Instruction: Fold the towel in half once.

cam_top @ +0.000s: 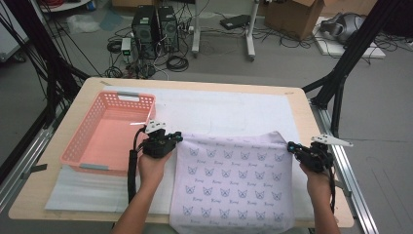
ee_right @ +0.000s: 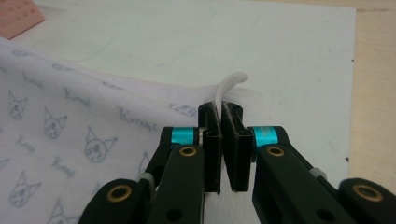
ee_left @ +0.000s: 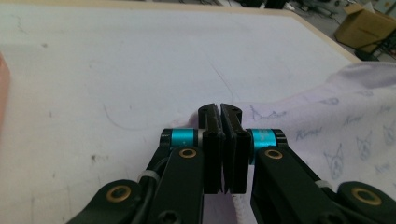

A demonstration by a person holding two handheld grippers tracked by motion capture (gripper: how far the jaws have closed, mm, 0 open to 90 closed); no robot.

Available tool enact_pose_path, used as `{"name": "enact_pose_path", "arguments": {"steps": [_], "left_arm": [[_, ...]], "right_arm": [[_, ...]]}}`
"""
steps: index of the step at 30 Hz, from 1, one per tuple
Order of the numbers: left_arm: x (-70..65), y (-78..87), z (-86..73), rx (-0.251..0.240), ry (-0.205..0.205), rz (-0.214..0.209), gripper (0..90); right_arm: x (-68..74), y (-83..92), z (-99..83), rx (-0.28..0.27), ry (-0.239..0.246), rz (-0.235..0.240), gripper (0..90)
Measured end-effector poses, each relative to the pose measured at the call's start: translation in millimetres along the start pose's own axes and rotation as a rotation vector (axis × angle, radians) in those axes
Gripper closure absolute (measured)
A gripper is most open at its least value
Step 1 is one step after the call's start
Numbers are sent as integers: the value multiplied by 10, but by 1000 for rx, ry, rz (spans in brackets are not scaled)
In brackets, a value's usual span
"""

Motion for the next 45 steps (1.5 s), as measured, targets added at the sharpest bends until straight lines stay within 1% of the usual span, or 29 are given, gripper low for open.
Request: {"name": "enact_pose_path", "arguments": {"steps": [1, 2, 4, 7, 8, 9, 10, 11, 15, 20, 23, 25, 27, 28, 29, 30, 31, 32, 34, 35, 36, 37, 39, 40, 41, 42, 43, 44, 45], "left_arm": [[-17, 26, -27, -2, -2, -9, 870], [-32, 52, -57, 6, -5, -17, 870], [-63, 105, -103, 6, -21, -33, 870], [-107, 200, -177, 1, -17, -56, 869], [-115, 233, -212, 2, -22, -63, 869], [-128, 258, -249, 1, -22, -68, 869], [-136, 289, -287, 4, -30, -74, 869], [-150, 323, -321, 1, -27, -81, 869], [-206, 480, -423, -20, -33, -106, 869], [-269, 604, -539, -11, -51, -128, 869], [-290, 644, -645, 7, -59, -132, 869], [-288, 659, -731, 26, -69, -133, 868], [-284, 656, -808, 49, -59, -140, 861], [-276, 651, -829, 59, -56, -142, 847], [-260, 637, -830, 62, -52, -137, 790], [-231, 617, -809, 57, -39, -128, 649], [-206, 600, -777, 53, -8, -130, 526], [-182, 581, -740, 48, 14, -131, 485], [-145, 512, -679, 49, 29, -121, 444], [-127, 465, -664, 60, 27, -114, 441], [-126, 408, -654, 71, 39, -115, 435], [-134, 352, -657, 92, 50, -122, 433], [-140, 248, -683, 127, 46, -119, 438], [-144, 181, -721, 160, 51, -114, 452], [-150, 137, -758, 188, 48, -109, 495], [-157, 109, -786, 198, 38, -98, 588], [-172, 101, -793, 189, 10, -89, 690], [-196, 114, -785, 168, -21, -84, 790], [-207, 129, -775, 154, -30, -82, 807]], "right_arm": [[17, 23, -13, -2, -2, 11, 865], [40, 51, -23, -6, -4, 21, 865], [82, 113, -49, -7, 8, 33, 865], [135, 211, -94, -20, 20, 48, 863], [162, 247, -117, -22, 18, 56, 862], [189, 279, -145, -23, 16, 63, 862], [211, 307, -174, -26, 25, 69, 861], [238, 335, -210, -24, 26, 74, 861], [313, 427, -355, -17, 36, 97, 860], [374, 529, -469, -12, 35, 115, 858], [406, 563, -522, 5, 34, 127, 857], [418, 571, -576, 35, 41, 128, 857], [430, 569, -645, 65, 41, 130, 856], [432, 572, -680, 82, 54, 128, 852], [442, 569, -713, 100, 55, 129, 835], [450, 566, -737, 118, 56, 133, 777], [441, 562, -739, 125, 59, 122, 671], [419, 554, -719, 118, 46, 107, 603], [384, 546, -646, 90, 3, 96, 541], [368, 532, -609, 83, -7, 89, 521], [357, 502, -576, 81, -8, 85, 518], [362, 467, -555, 92, -13, 86, 511], [359, 361, -531, 116, -6, 74, 505], [358, 322, -529, 127, -3, 67, 512], [358, 264, -529, 146, -2, 61, 545], [362, 229, -531, 158, 6, 59, 624], [360, 209, -535, 169, 9, 56, 722], [367, 199, -533, 168, 10, 73, 807], [377, 208, -529, 163, 11, 81, 867]]}}
Point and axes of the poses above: each handheld gripper's, and its own axes: y roughly backward along the jaws, z roughly out of its top, x roughly to its left, the point moved 9 cm from there along -y, roughly forward along the jaws, and after that the axes turned 4 degrees about y, right-handed, at the moved point
